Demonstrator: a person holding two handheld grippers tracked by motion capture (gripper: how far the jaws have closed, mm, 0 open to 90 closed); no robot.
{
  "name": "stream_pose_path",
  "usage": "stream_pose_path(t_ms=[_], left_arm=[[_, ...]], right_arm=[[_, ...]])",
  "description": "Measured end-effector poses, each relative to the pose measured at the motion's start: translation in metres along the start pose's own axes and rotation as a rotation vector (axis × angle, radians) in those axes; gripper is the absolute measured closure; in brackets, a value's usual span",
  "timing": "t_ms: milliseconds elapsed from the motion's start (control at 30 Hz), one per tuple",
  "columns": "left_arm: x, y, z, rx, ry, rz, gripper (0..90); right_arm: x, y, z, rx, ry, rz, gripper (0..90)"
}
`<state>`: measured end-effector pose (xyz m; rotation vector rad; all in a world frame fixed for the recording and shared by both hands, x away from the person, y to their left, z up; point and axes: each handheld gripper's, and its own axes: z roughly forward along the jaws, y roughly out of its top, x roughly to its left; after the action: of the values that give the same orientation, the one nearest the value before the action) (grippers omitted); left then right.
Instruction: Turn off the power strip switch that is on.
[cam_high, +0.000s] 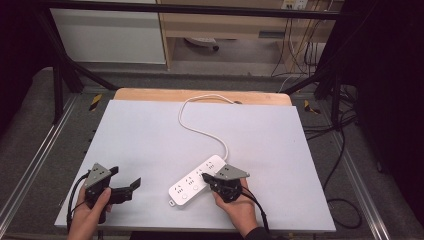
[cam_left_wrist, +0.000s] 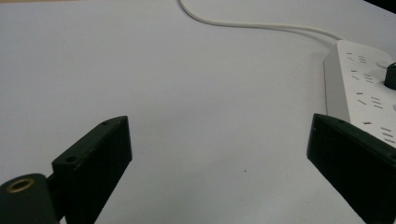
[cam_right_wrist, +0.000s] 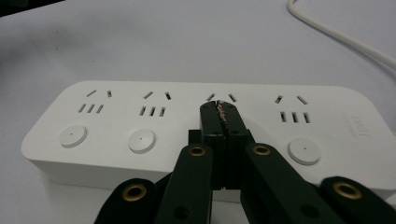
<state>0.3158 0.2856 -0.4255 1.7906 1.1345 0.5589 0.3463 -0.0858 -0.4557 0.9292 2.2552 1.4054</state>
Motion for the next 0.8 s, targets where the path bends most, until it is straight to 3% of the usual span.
stream_pose_path(t_ms=[267,433,600,800], left_arm=[[-0.001,0.0,0.0,0.0,-0.01,0.004,6.3],[-0.001,0.001,0.0,-0.014,-0.012,-0.002,6.4],[0.0,0.0,-0.001,-0.017,-0.007,-0.007,6.3],[0.002,-0.001,0.0,-0.008,-0.001,-0.014,6.3]], right_arm=[[0.001,0.001,0.0,0.003,0.0,-0.009,90.0],[0.002,0.003,0.0,-0.006,0.032,0.005,90.0],[0.004,0.009,-0.006,-0.028,0.017,-0.026,90.0],[0.0,0.013,-0.01,-0.041,0.013,-0.011,88.7]])
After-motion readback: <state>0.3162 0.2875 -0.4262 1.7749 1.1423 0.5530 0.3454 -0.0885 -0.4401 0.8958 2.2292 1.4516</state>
